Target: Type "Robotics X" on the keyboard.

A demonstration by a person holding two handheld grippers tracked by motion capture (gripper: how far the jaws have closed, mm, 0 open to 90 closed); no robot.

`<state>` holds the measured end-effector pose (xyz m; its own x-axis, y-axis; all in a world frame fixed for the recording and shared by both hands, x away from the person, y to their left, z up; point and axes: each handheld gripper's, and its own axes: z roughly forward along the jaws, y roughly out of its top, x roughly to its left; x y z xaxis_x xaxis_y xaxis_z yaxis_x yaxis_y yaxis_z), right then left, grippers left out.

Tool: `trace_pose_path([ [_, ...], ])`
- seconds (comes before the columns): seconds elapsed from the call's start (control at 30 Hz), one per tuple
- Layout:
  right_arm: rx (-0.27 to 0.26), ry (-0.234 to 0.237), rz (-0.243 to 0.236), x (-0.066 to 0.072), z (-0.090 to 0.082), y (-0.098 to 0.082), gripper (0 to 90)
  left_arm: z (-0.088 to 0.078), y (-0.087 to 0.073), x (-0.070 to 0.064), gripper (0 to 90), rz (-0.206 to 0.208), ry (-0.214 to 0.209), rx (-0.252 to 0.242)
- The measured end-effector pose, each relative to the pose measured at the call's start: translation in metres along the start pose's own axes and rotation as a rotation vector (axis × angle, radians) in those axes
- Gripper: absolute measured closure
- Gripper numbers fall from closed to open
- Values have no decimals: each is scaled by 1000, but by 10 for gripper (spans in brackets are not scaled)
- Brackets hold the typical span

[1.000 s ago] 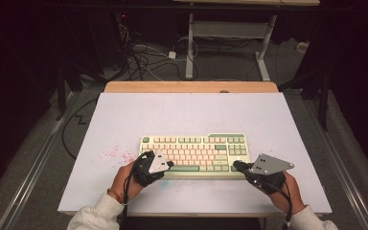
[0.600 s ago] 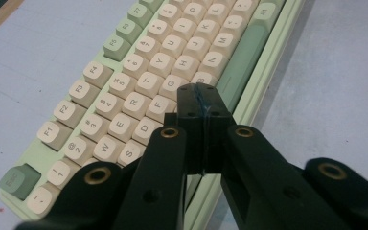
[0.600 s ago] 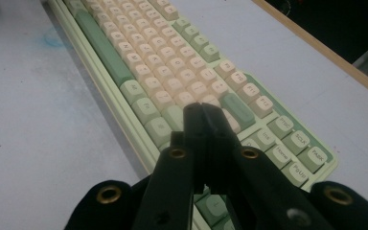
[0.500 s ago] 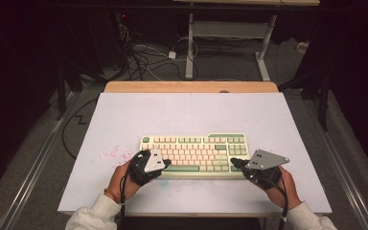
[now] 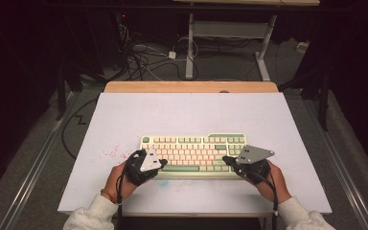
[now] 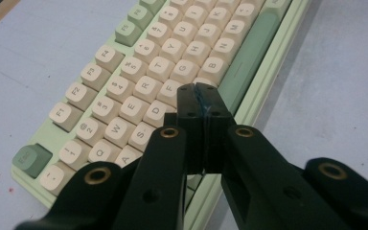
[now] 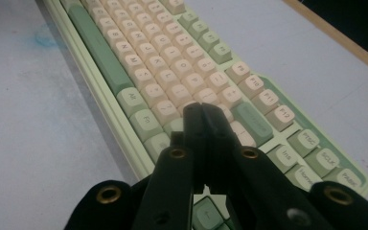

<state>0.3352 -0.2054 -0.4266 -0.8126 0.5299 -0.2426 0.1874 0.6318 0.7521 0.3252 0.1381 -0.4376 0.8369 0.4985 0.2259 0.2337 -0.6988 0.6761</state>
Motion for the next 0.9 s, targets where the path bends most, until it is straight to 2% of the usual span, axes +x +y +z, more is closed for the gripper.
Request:
trace_pose_path([
  [0.23,61,2,-1,-1,16,-2,899,0,-4,3,872,-13,4,4],
  [0.87,150,-13,-12,-3,34,-3,900,-2,-5,5,871,-13,7,9],
  [0.9,143,-13,-11,-2,34,-4,900,-2,-5,5,871,-14,8,10],
])
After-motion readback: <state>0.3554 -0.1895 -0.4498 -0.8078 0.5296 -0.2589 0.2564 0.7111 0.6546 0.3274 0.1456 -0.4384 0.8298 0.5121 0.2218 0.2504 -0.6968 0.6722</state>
